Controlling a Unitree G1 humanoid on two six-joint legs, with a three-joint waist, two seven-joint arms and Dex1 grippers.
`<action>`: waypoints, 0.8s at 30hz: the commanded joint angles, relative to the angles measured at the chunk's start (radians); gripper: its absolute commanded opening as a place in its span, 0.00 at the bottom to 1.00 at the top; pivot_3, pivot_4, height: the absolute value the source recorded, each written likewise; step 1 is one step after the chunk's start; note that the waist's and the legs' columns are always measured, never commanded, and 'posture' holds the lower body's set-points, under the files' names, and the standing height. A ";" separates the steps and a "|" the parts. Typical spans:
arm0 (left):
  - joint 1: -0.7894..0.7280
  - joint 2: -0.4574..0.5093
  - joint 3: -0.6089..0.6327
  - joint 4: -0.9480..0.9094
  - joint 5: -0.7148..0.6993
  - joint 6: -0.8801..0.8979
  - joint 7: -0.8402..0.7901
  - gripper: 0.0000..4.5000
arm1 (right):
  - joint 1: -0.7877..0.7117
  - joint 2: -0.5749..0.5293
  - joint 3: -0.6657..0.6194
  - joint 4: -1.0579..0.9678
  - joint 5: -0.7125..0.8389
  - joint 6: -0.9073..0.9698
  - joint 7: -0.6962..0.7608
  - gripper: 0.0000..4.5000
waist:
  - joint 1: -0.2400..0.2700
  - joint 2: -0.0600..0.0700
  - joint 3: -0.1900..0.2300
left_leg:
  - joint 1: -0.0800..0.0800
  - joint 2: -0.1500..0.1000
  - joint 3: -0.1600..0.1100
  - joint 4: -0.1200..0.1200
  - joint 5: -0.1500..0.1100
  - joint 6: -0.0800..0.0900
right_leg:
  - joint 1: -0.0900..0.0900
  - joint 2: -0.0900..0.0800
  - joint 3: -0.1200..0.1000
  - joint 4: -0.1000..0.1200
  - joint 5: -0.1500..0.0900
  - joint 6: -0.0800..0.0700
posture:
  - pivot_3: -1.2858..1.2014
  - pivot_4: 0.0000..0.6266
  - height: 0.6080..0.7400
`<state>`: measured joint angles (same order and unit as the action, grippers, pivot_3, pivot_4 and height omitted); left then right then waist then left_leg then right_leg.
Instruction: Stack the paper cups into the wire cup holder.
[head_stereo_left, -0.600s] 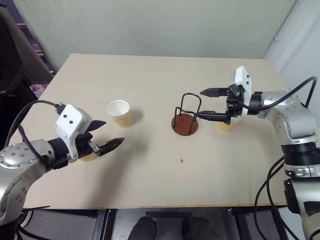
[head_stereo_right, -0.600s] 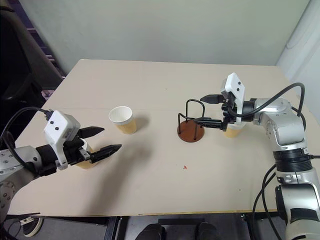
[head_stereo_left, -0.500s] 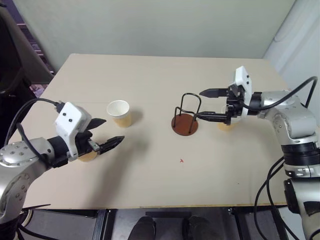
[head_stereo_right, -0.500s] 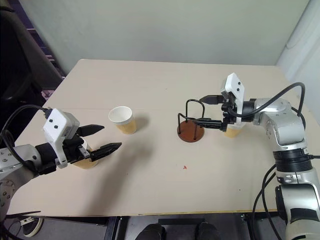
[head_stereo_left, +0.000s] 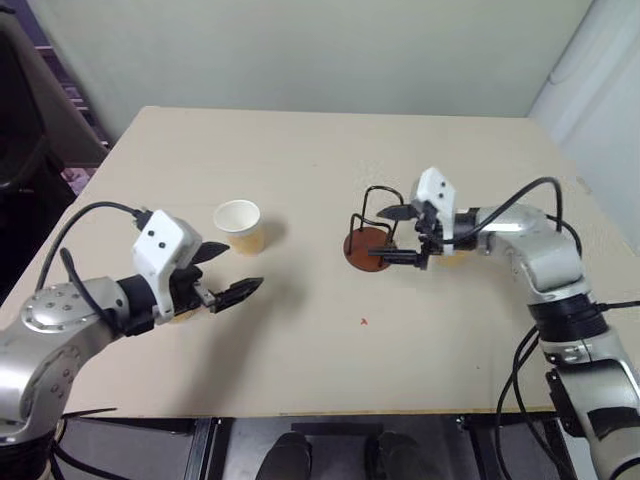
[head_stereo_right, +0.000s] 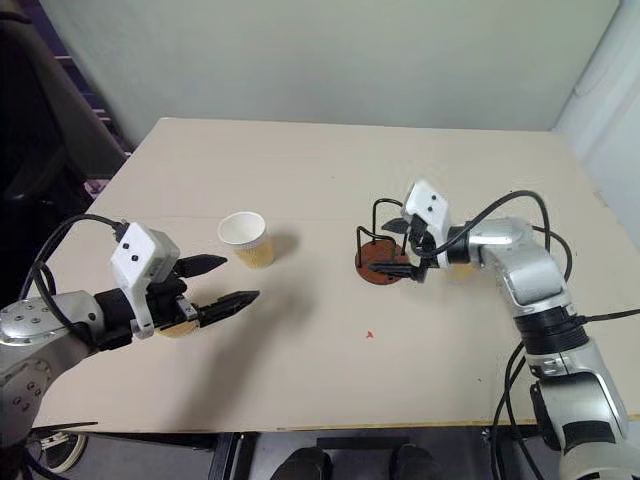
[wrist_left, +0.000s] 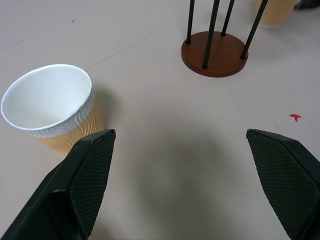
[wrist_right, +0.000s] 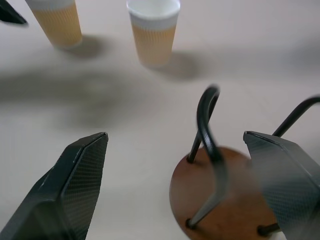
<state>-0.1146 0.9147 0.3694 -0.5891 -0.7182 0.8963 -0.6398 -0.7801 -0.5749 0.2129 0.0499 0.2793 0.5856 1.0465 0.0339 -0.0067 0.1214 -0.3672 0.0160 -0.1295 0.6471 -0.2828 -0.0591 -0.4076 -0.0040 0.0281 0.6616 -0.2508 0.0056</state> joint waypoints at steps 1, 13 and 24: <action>-0.006 -0.007 0.005 -0.035 -0.010 -0.004 0.013 1.00 | -0.023 0.014 0.000 0.019 -0.028 -0.019 -0.025 0.92 | 0.000 0.000 0.000 | 0.000 0.000 0.000 0.000 0.000 0.000 | 0.000 0.000 0.000 0.000 0.000 0.000 | 0.52 0.24 1.00; 0.006 -0.008 0.011 -0.042 -0.015 -0.006 0.020 1.00 | -0.031 0.031 -0.002 0.057 -0.040 -0.065 0.007 0.01 | 0.000 0.000 0.000 | 0.000 0.000 0.000 0.000 0.000 0.000 | 0.000 0.000 0.000 0.000 0.000 0.000 | 0.52 0.24 1.00; -0.007 0.079 -0.083 -0.088 -0.109 -0.002 -0.172 1.00 | 0.032 -0.028 -0.017 -0.194 0.232 -0.034 0.373 0.01 | 0.000 0.000 0.000 | -0.001 -0.001 0.002 0.000 0.000 -0.001 | 0.000 0.002 0.000 -0.001 0.000 0.000 | 0.52 0.24 1.00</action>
<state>-0.1144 0.9733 0.2887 -0.6415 -0.8017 0.8982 -0.7681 -0.7441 -0.5838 0.2166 -0.0850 0.4563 0.5510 1.3639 0.0343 -0.0068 0.1214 -0.3683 0.0150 -0.1279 0.6471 -0.2832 -0.0599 -0.4069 -0.0010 0.0283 0.6606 -0.2510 0.0054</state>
